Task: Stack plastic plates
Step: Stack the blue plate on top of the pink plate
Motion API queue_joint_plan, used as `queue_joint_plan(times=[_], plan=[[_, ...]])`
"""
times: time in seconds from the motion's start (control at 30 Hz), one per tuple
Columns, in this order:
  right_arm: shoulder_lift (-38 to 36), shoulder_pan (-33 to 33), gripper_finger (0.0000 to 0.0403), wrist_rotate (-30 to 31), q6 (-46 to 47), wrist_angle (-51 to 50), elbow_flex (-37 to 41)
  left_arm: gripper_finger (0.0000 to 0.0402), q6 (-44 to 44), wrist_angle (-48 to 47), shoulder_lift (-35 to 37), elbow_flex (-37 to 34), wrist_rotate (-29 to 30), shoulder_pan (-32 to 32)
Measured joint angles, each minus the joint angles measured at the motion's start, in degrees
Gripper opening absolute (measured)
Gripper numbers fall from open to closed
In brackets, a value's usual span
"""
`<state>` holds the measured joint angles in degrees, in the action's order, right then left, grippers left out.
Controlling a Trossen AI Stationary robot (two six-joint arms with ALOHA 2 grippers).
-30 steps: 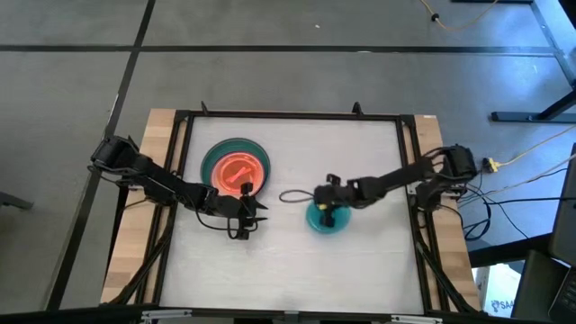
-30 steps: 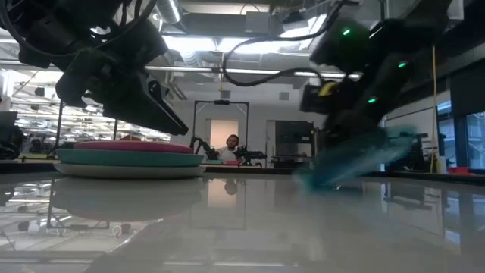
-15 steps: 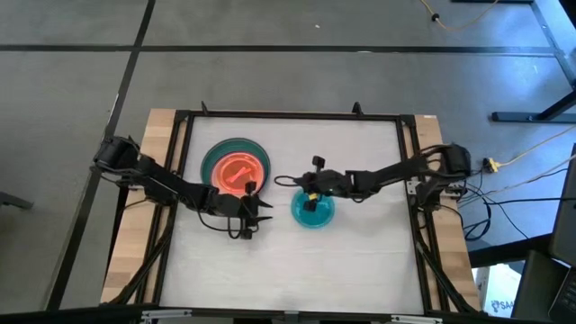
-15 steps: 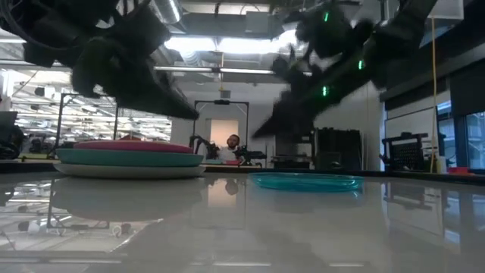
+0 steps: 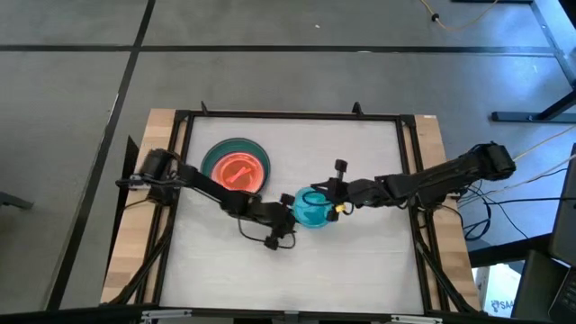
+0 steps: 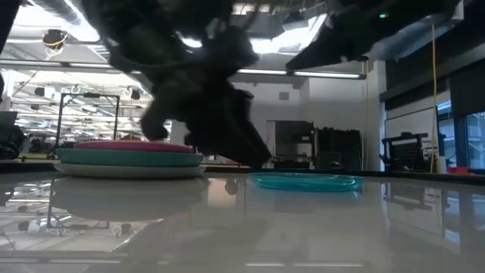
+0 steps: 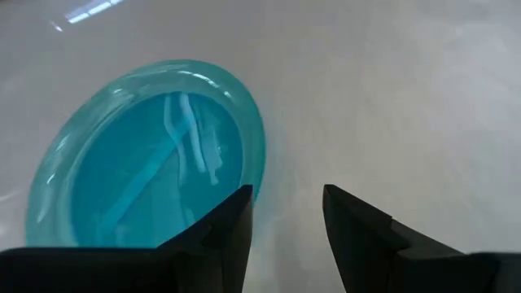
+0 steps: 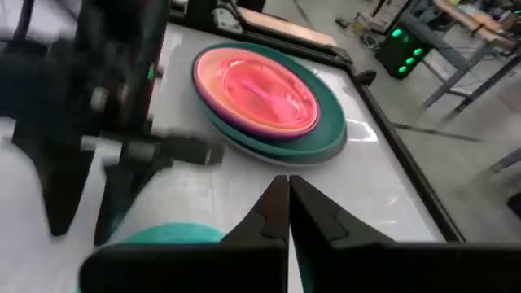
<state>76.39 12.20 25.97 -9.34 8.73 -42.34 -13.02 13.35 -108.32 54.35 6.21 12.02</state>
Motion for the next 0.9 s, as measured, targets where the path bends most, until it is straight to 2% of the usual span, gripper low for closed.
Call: queue_joint_plan(times=[0.27, 0.4, 0.6, 0.77, 0.9], plan=[[-0.7, 2.8, 0.0005, 10.0, 1.5, -2.3, 0.2, 0.0140, -0.2, -8.1, -7.6, 9.8, -0.4, -2.8], [-0.7, 2.8, 0.0005, 10.5, 2.3, -3.0, 0.2, 0.0100, 0.7, -9.3, -8.3, 10.2, -0.8, -3.1], [-0.4, 2.8, 0.0005, 10.5, 3.1, -2.6, 0.1, 0.0010, 0.8, -9.3, -8.3, 10.2, -0.5, -3.0], [-0.4, 2.8, 0.0005, 11.5, 6.2, -2.5, 0.1, 0.0008, 0.8, -11.9, -6.3, 10.0, 2.6, -1.9], [-1.3, 4.1, 0.0005, 18.0, 7.6, -3.1, 0.1, 0.0003, 0.5, -17.1, -1.5, 10.0, 6.6, 0.0]])
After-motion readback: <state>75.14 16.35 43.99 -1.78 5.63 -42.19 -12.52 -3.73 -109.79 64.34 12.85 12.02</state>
